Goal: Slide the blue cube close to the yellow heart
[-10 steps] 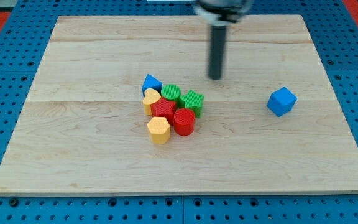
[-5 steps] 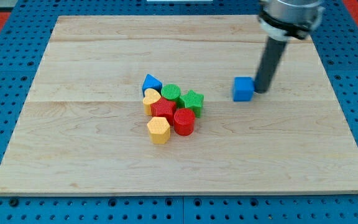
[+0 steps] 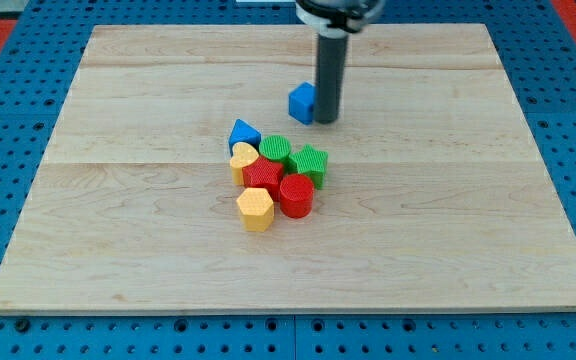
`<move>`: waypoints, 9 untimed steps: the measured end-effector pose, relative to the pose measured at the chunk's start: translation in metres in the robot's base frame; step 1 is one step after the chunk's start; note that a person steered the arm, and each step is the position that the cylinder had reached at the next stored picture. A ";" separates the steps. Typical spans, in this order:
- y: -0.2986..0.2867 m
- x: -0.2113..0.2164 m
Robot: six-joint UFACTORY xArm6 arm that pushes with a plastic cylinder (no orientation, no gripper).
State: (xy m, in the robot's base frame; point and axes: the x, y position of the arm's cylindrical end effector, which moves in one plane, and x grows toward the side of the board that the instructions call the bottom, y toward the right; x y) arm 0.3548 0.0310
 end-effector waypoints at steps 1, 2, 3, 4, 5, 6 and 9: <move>0.060 -0.031; 0.046 -0.048; -0.012 -0.038; -0.051 -0.024; -0.087 -0.021; -0.090 -0.006; -0.067 0.043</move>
State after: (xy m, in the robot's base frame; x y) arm 0.3978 -0.0361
